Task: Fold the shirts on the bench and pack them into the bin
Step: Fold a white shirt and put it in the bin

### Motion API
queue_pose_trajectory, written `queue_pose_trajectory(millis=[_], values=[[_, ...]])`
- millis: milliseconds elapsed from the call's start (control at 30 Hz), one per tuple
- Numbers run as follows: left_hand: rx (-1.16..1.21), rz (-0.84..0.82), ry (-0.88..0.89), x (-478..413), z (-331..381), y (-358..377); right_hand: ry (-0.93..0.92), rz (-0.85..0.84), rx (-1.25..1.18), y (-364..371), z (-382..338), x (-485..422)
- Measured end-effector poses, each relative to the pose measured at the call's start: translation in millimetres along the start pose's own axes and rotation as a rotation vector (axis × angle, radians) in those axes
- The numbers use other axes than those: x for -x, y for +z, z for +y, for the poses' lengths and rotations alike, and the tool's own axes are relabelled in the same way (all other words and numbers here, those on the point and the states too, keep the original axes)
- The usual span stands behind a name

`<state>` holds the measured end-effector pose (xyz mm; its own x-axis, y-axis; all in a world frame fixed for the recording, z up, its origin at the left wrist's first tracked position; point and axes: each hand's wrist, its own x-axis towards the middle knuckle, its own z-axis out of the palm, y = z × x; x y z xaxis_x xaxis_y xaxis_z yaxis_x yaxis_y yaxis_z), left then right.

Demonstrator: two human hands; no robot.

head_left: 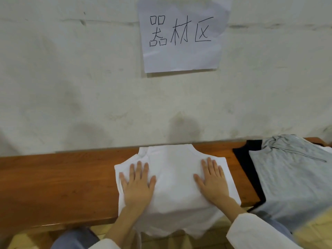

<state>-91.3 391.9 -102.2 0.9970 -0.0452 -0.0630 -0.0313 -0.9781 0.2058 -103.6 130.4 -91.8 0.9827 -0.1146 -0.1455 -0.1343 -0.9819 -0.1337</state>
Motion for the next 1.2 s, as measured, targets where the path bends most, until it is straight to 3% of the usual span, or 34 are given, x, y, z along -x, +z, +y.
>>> queue_pose_trajectory(millis=[200,300,400,500,567,667,800,900,1000,1067,1200], values=[[-0.055,-0.056,0.053,12.7,7.2,-28.0,0.049,-0.073,0.013,-14.7,-7.5,2.7],[0.027,0.087,0.209,41.1,15.8,-33.1,0.037,0.02,-0.02,-13.5,-32.2,20.2],[-0.007,0.109,0.345,75.4,23.6,-22.9,-0.061,-0.022,-0.017,1.2,-54.9,44.0],[-0.043,0.06,0.178,88.3,8.8,-27.0,-0.085,-0.037,0.047,10.2,-56.9,49.6],[-0.123,0.107,0.15,90.2,-12.5,-26.2,-0.086,-0.024,0.058,10.8,-55.6,49.6],[-0.189,0.003,0.163,94.2,-42.4,-31.7,-0.096,-0.019,0.065,10.6,-54.6,49.9],[-0.224,-0.052,0.044,96.2,-75.2,-38.1,-0.103,-0.032,0.061,10.4,-55.3,48.0],[-0.188,0.062,0.123,89.7,-64.8,-45.9,-0.083,-0.055,0.009,6.4,-54.0,45.1],[-0.003,0.207,0.095,66.5,-40.7,-43.1,0.083,0.051,-0.047,3.8,-42.6,45.8],[0.007,0.099,0.044,49.6,-27.9,-33.1,0.196,0.072,-0.049,5.1,-26.3,47.3],[-0.124,0.009,-0.019,37.5,-25.8,-16.1,0.161,0.022,0.017,7.8,-5.7,39.2]])
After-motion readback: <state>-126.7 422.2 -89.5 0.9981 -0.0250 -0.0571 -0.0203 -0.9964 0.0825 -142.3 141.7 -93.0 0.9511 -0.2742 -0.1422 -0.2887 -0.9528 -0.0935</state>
